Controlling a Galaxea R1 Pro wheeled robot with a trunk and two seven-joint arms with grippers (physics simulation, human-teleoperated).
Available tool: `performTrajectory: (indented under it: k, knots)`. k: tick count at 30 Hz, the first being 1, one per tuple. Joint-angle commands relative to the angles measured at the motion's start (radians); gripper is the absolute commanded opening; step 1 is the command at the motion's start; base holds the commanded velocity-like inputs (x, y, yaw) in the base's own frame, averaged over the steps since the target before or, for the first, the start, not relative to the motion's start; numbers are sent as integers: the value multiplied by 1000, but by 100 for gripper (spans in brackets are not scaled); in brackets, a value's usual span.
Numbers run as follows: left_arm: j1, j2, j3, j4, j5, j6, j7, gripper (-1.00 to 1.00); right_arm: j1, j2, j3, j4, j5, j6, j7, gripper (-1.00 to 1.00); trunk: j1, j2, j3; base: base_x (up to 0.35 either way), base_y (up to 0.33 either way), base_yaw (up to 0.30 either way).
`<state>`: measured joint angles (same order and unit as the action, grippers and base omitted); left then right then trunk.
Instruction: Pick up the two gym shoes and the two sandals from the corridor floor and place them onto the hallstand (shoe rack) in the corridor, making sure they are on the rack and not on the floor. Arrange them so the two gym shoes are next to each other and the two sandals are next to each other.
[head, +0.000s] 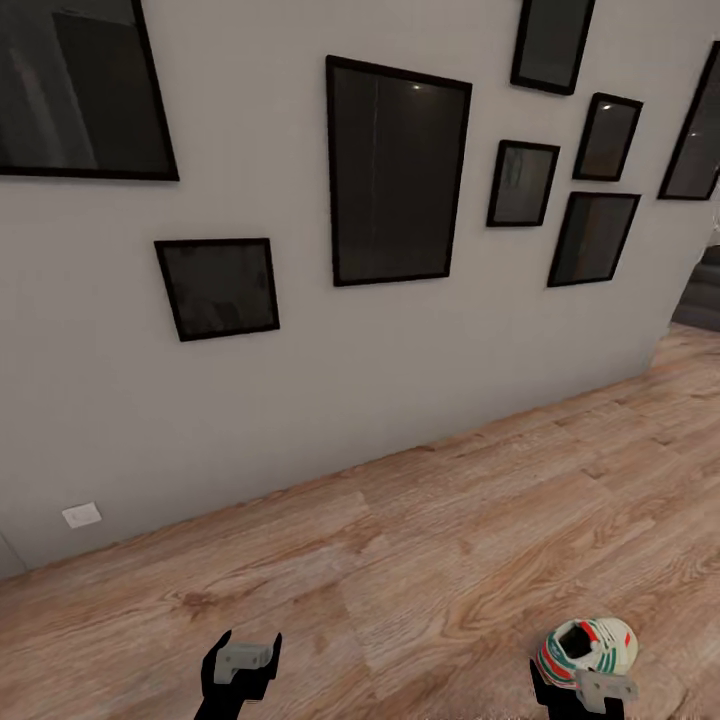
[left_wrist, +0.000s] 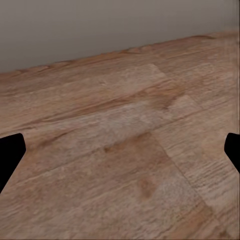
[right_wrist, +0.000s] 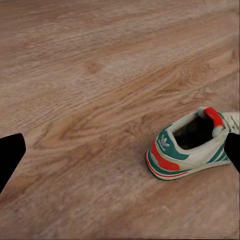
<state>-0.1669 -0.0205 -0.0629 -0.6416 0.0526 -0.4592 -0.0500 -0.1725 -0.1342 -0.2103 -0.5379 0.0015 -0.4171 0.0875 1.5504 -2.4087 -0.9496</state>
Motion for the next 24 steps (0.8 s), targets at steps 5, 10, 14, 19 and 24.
performTrajectory:
  k: [5,10,14,19,24]
  knots:
    - [0,0,1,0,6,-3,-5,100,-1,1,-6,1,0,-3,9,100,0,0,3,0,0,-283]
    - [0,-1,0,0,6,-3,-5,100,-1,1,-6,1,0,-3,9,100,0,0,8,0,0,-267]
    - [0,0,0,0,6,-3,-5,100,-1,1,-6,9,-1,-3,9,100,0,0,12,0,0,-265]
    - [0,0,0,0,6,-3,-5,100,-1,1,-6,12,-1,-4,9,100,0,0,17,0,0,-264]
    - [0,0,0,0,6,-3,-5,100,-1,1,-6,13,-2,-4,9,100,0,0,22,0,0,-264]
